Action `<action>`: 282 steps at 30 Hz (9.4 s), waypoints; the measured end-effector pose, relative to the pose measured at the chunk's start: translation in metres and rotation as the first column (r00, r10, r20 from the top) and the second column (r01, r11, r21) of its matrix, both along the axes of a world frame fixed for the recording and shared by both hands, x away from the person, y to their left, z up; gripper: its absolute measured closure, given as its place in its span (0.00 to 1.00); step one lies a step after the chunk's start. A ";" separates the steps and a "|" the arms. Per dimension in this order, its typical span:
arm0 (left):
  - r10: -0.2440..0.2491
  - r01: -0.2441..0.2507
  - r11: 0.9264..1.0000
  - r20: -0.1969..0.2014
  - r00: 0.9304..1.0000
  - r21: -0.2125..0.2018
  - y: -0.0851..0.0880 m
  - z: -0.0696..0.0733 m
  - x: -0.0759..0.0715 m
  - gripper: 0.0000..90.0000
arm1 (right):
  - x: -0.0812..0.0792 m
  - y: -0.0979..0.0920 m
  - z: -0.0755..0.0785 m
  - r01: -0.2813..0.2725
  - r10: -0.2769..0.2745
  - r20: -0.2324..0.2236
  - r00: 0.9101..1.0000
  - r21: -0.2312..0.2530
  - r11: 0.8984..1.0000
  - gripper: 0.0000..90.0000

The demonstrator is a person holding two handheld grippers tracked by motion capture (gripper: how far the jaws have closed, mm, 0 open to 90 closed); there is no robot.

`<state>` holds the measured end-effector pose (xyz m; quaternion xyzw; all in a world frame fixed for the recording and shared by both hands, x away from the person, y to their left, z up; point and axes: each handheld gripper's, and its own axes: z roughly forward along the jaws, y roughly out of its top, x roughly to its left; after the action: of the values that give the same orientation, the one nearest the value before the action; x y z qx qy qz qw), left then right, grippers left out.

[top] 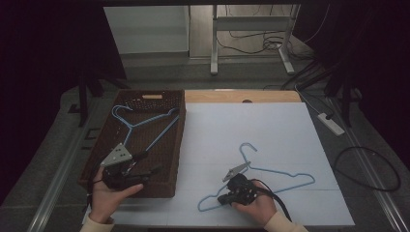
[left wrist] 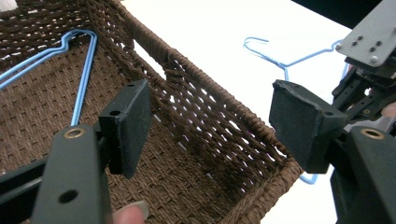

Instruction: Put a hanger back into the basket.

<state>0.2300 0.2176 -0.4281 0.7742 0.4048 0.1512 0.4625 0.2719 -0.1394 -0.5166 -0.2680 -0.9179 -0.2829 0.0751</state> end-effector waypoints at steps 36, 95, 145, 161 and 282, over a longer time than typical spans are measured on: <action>-0.015 0.015 1.000 -0.009 1.000 0.007 -0.006 -0.004 0.001 0.34 | 0.123 -0.051 0.020 0.393 -0.381 0.192 0.905 -0.027 0.919 0.66; -0.199 0.203 0.979 -0.083 0.976 0.035 -0.092 -0.004 0.006 0.34 | 0.076 -0.048 0.064 0.308 -0.362 0.335 0.870 0.203 0.929 0.98; -0.326 0.348 0.937 -0.345 0.880 0.002 -0.196 -0.068 0.042 0.97 | 0.056 -0.059 0.086 0.271 -0.389 0.349 0.853 0.341 0.900 0.97; -0.265 0.262 0.964 -0.251 0.931 -0.045 -0.172 -0.024 0.039 0.97 | 0.018 -0.109 0.094 0.223 -0.419 0.391 0.819 0.456 0.862 0.50; 0.102 -0.101 0.994 0.012 0.995 -0.051 0.049 0.016 0.014 0.35 | 0.031 -0.140 0.043 0.316 -0.433 0.344 0.833 0.346 0.883 0.39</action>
<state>0.2437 0.2668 -0.4119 0.7396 0.4438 0.1700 0.4767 0.3031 -0.2793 -0.4740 -0.3652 -0.7931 -0.4667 -0.1407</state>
